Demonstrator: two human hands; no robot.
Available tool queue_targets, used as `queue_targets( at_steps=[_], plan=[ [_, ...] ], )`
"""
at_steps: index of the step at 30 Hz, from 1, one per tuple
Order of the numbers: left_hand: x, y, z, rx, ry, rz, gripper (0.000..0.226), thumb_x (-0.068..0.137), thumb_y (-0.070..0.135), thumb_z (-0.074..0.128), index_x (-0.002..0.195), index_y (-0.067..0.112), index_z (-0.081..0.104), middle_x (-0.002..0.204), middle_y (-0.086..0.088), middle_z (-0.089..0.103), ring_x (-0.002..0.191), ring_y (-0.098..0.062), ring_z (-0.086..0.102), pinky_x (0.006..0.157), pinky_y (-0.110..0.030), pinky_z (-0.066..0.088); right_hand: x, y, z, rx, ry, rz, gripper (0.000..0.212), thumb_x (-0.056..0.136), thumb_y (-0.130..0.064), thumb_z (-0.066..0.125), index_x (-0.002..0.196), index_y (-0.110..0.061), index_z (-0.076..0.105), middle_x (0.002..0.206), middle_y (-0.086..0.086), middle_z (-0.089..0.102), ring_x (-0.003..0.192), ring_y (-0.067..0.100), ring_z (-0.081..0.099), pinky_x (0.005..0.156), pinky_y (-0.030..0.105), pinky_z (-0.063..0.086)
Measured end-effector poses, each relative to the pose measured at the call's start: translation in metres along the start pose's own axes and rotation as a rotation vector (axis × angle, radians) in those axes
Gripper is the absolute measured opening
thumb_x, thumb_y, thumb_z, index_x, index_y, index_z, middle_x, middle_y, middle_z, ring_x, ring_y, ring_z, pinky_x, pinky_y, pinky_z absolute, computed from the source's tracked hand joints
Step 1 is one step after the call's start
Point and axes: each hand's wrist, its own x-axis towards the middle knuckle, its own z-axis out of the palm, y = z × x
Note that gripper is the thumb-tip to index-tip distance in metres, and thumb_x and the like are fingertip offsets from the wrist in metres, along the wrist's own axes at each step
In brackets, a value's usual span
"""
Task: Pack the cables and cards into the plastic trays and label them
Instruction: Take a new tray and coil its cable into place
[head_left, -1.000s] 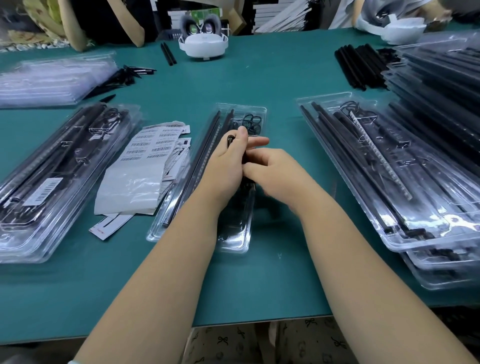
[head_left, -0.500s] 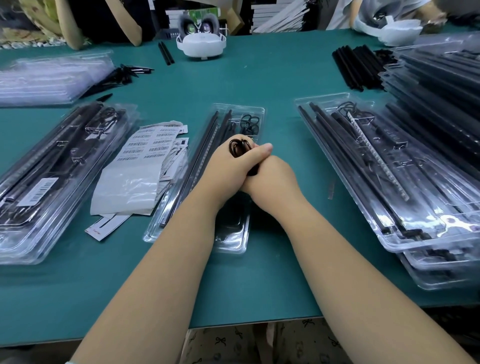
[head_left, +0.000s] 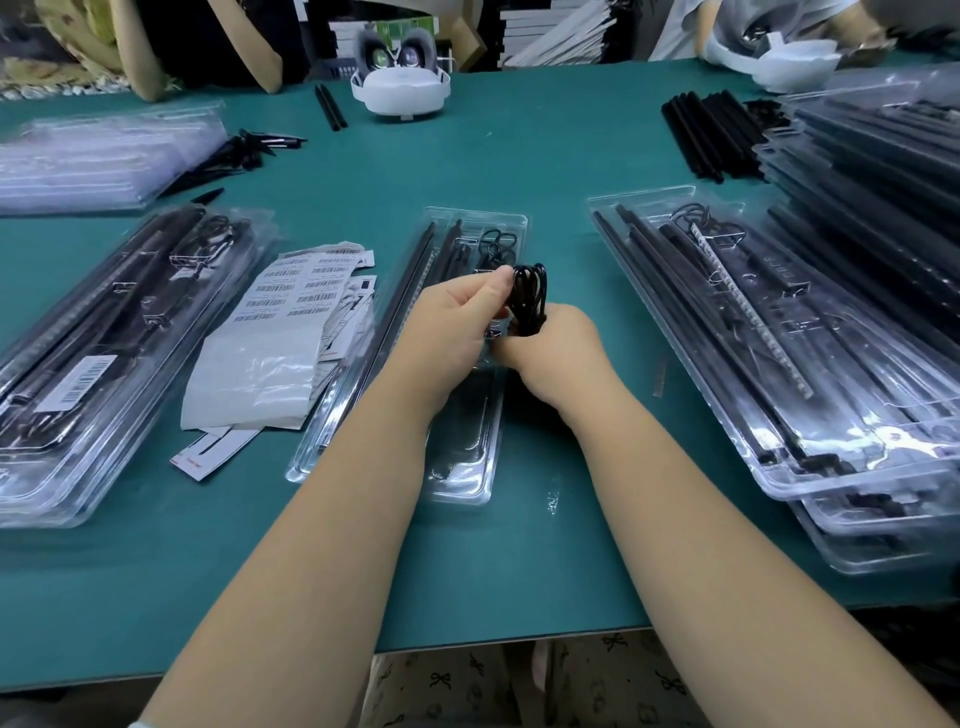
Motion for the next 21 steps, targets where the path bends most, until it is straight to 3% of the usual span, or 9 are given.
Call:
queue_targets(
  at_steps=[3,7,10,13,16,18,21],
  plan=[
    [0.000,0.001,0.001,-0.049,0.018,0.011,0.028,0.099,0.025,0.050,0.091,0.013,0.074,0.099,-0.015,0.072,0.087,-0.016,0.064,0.093,-0.039,0.049,-0.001,0.000,0.002,-0.046,0.007,-0.031,0.023,0.079,-0.024,0.064,0.061,-0.019,0.051,0.060,-0.003,0.051,0.064,0.023,0.048,0.057,0.030,0.037],
    [-0.002,0.000,0.003,-0.099,-0.086,0.003,0.025,0.097,0.033,0.051,0.088,0.025,0.073,0.095,0.006,0.073,0.089,-0.003,0.065,0.080,-0.013,0.050,0.000,-0.003,0.002,-0.141,0.014,-0.051,0.028,0.085,-0.026,0.056,0.061,-0.021,0.043,0.071,0.003,0.052,0.069,0.026,0.048,0.058,0.029,0.034],
    [-0.002,-0.002,0.004,-0.109,-0.081,0.014,0.014,0.093,0.021,0.060,0.087,0.025,0.072,0.096,-0.001,0.072,0.090,-0.008,0.064,0.086,-0.020,0.051,0.000,-0.002,0.001,-0.251,0.002,-0.072,0.028,0.083,-0.023,0.055,0.060,-0.022,0.039,0.082,0.011,0.052,0.071,0.028,0.047,0.055,0.028,0.029],
    [0.000,-0.003,0.002,-0.095,-0.054,0.029,0.011,0.091,0.016,0.062,0.086,0.016,0.072,0.091,-0.006,0.070,0.081,-0.009,0.063,0.078,-0.020,0.051,-0.001,-0.001,0.001,-0.301,-0.021,-0.085,0.022,0.084,-0.025,0.057,0.068,-0.020,0.043,0.086,0.011,0.054,0.074,0.028,0.048,0.059,0.029,0.031],
    [0.001,-0.005,0.006,0.096,-0.062,0.042,0.023,0.098,0.025,0.051,0.098,0.010,0.068,0.086,0.013,0.068,0.077,0.004,0.061,0.070,-0.010,0.045,-0.001,-0.002,0.002,-0.390,-0.043,-0.112,0.007,0.088,-0.025,0.052,0.082,-0.020,0.051,0.090,0.007,0.054,0.076,0.027,0.047,0.056,0.028,0.029],
    [0.001,-0.007,0.009,0.225,-0.046,0.054,0.029,0.101,0.030,0.042,0.106,0.010,0.063,0.087,0.019,0.062,0.079,0.009,0.056,0.070,-0.006,0.041,-0.002,-0.003,0.002,-0.427,-0.060,-0.131,0.013,0.089,-0.022,0.046,0.076,-0.020,0.049,0.082,0.005,0.052,0.073,0.028,0.046,0.051,0.028,0.026],
    [0.002,-0.007,0.009,0.208,-0.009,0.031,0.027,0.103,0.027,0.037,0.100,0.010,0.057,0.089,0.009,0.059,0.083,-0.006,0.054,0.081,-0.019,0.042,-0.006,-0.005,-0.001,-0.381,-0.069,-0.144,0.013,0.085,-0.023,0.049,0.072,-0.023,0.047,0.078,0.005,0.055,0.067,0.025,0.049,0.048,0.028,0.028]
  ],
)
